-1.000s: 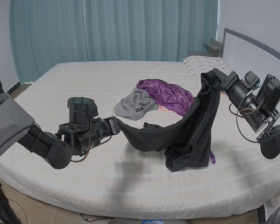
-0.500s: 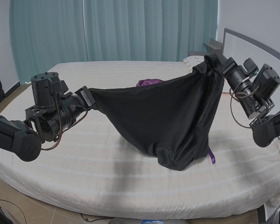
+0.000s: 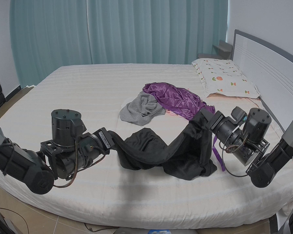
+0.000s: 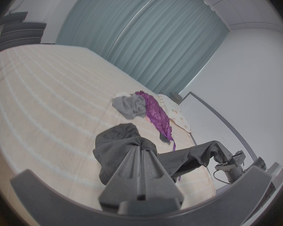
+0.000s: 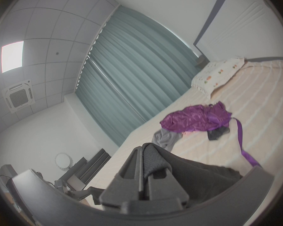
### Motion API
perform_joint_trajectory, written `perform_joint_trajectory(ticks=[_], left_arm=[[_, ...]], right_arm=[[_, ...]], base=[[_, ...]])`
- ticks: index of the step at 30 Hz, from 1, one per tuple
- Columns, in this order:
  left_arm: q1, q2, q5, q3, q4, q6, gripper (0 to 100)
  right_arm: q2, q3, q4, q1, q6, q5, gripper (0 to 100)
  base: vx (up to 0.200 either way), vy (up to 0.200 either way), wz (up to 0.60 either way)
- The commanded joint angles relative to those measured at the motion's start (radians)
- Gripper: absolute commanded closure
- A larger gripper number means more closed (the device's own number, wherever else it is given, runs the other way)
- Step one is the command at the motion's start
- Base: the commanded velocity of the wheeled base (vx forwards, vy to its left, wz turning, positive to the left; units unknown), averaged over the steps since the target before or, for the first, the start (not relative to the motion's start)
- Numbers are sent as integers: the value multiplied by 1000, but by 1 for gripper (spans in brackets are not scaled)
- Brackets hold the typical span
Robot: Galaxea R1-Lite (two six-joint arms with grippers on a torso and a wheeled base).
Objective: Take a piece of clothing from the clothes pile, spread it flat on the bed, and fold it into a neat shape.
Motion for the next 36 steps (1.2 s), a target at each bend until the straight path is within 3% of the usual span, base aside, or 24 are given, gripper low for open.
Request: perform_joint_trajectory(ticks=[1,11,32,36], left_arm=[[-16,78,-12,17,-3,-33,100],[-34,91,-43,72,-20,-71,100],[-41,134,-37,98,-104,-72,100],[-37,133,-30,87,-107,-106,100]], right_arm=[[32,53,-8,25,10,-1,100],[33,125,-8,19,65,-1,100],[27,151,-10,21,76,-10,100],[30,151,-10,22,76,-10,100]], base=[[0,0,0],[0,0,0],[-29,0,0],[0,0,0]])
